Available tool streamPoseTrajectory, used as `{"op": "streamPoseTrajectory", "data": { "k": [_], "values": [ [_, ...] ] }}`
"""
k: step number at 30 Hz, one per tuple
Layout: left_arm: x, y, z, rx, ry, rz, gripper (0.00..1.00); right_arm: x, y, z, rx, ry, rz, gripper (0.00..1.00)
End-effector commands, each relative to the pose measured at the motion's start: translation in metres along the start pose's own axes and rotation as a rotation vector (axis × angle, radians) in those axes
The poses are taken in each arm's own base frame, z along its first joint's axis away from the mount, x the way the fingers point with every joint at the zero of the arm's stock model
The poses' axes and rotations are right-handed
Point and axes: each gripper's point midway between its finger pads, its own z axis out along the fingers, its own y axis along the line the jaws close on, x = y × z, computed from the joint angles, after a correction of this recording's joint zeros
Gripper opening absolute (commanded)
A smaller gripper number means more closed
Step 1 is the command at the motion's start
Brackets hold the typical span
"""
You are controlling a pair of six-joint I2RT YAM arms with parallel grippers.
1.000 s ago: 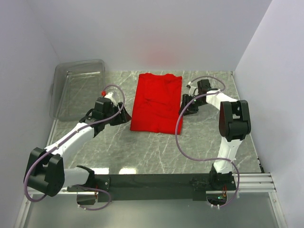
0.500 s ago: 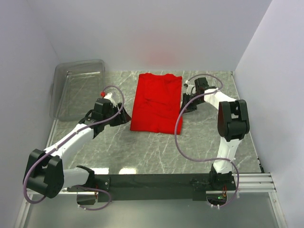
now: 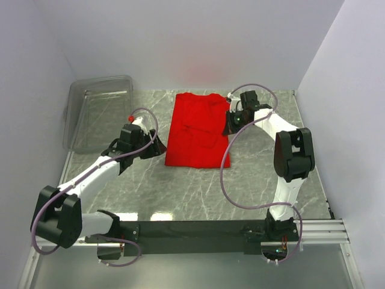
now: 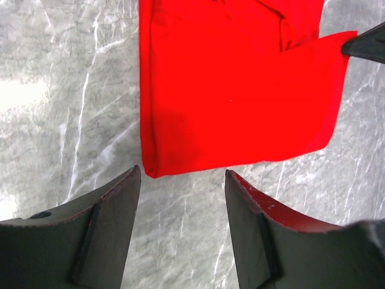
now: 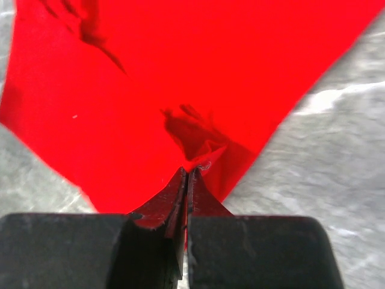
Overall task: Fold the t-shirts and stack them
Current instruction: Fold the T-shirt at the center of the board.
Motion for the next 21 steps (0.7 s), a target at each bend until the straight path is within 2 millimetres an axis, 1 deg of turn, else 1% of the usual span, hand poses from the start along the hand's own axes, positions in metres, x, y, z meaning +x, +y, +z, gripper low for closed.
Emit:
{"op": "streamPoseTrajectory", "data": {
  "k": [1,2,3,4,5,6,7,8,9,11,12,13,14,15,16,17,18,19,20,21],
  "values": [
    [-0.025,-0.014,0.008,0.040,-0.061,0.033,0.63,-0.026,-0.014,-0.005,0.092,-0.071,-0.034,0.00],
    [-0.028,-0.016,0.010,0.044,-0.066,0.037,0.63,-0.025,-0.017,-0.004,0.102,-0.067,-0.031,0.00],
    [-0.036,-0.021,0.012,0.054,-0.079,0.043,0.63,-0.021,-0.021,-0.001,0.113,-0.056,-0.025,0.00],
    [-0.036,-0.019,0.019,0.047,-0.065,0.044,0.63,-0.019,-0.026,0.000,0.134,-0.053,-0.020,0.00],
    [-0.040,-0.022,0.023,0.055,-0.073,0.050,0.63,-0.017,-0.027,0.002,0.138,-0.045,-0.018,0.00],
    [-0.051,-0.029,0.026,0.068,-0.090,0.057,0.63,-0.013,-0.030,0.005,0.141,-0.031,-0.015,0.01],
    [-0.049,-0.026,0.036,0.058,-0.071,0.060,0.62,-0.012,-0.030,0.006,0.140,-0.028,-0.016,0.04],
    [-0.054,-0.029,0.041,0.064,-0.076,0.064,0.62,-0.007,-0.030,0.009,0.139,-0.019,-0.013,0.09],
    [-0.060,-0.032,0.050,0.066,-0.071,0.068,0.62,-0.007,-0.030,0.007,0.138,-0.021,-0.017,0.16],
    [-0.065,-0.032,0.060,0.060,-0.067,0.069,0.61,-0.008,-0.031,0.006,0.142,-0.034,-0.020,0.20],
    [-0.069,-0.033,0.070,0.056,-0.060,0.072,0.61,-0.007,-0.030,0.003,0.144,-0.041,-0.020,0.24],
    [-0.071,-0.032,0.076,0.047,-0.060,0.071,0.60,-0.008,-0.030,0.003,0.143,-0.046,-0.021,0.25],
    [-0.082,-0.038,0.080,0.055,-0.077,0.075,0.60,-0.009,-0.027,0.002,0.132,-0.049,-0.022,0.25],
    [-0.075,-0.029,0.093,0.028,-0.042,0.073,0.58,-0.009,-0.027,0.001,0.129,-0.053,-0.024,0.25],
    [-0.075,-0.027,0.099,0.015,-0.036,0.077,0.57,-0.010,-0.026,0.001,0.126,-0.057,-0.026,0.25],
    [-0.083,-0.029,0.103,0.012,-0.046,0.081,0.57,-0.010,-0.025,0.002,0.119,-0.058,-0.025,0.25],
    [-0.074,-0.018,0.114,-0.020,-0.008,0.077,0.56,-0.009,-0.025,0.003,0.116,-0.051,-0.022,0.25],
    [-0.072,-0.017,0.118,-0.026,0.003,0.082,0.55,-0.010,-0.024,0.004,0.112,-0.050,-0.023,0.25],
    [-0.077,-0.017,0.122,-0.037,-0.003,0.087,0.55,-0.009,-0.025,0.005,0.109,-0.046,-0.020,0.25],
    [-0.071,-0.010,0.130,-0.052,0.021,0.085,0.53,-0.008,-0.024,0.006,0.104,-0.044,-0.021,0.25]
  ]
}}
